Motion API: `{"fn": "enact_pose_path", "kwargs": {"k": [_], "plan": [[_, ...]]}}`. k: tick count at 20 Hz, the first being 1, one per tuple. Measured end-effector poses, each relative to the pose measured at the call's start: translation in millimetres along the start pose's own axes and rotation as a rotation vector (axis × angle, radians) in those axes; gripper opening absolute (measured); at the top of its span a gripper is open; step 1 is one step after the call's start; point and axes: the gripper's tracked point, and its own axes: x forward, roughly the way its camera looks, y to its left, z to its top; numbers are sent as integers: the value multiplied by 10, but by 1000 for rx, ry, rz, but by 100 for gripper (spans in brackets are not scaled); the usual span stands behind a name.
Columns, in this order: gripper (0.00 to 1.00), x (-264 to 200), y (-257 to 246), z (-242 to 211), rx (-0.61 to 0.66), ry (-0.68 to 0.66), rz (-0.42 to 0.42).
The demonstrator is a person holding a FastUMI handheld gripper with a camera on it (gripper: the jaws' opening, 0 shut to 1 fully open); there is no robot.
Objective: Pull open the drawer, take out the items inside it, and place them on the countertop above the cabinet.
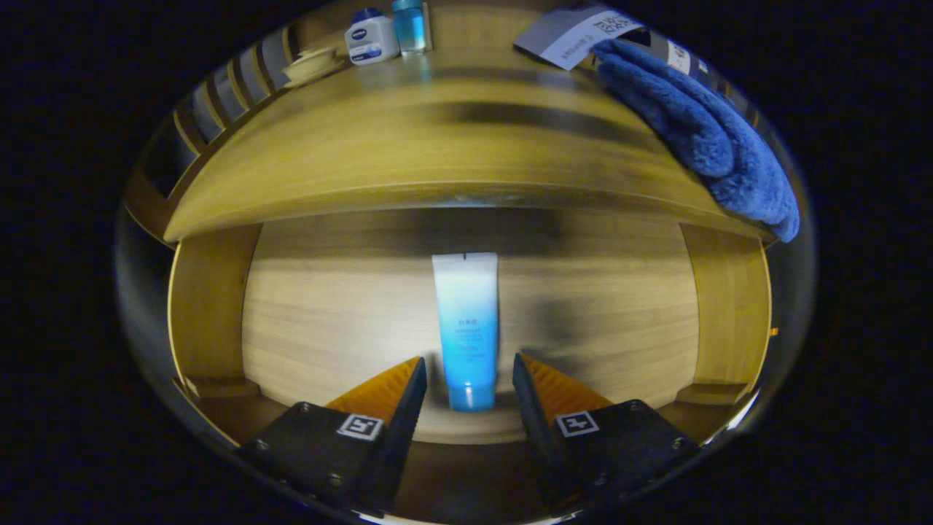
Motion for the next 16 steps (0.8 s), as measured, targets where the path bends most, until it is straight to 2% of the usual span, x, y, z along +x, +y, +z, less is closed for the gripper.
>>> {"fn": "enact_pose_path", "kwargs": {"k": [3, 4, 7, 11, 13, 16], "plan": [[43, 33, 24, -26, -17, 21, 7], [44, 44, 15, -23, -7, 15, 6], [35, 50, -8, 20, -13, -24, -5], [35, 14, 84, 99, 4, -95, 98], [35, -22, 140, 259, 6, -240, 145], [35, -89, 170, 435, 41, -376, 195]]}}
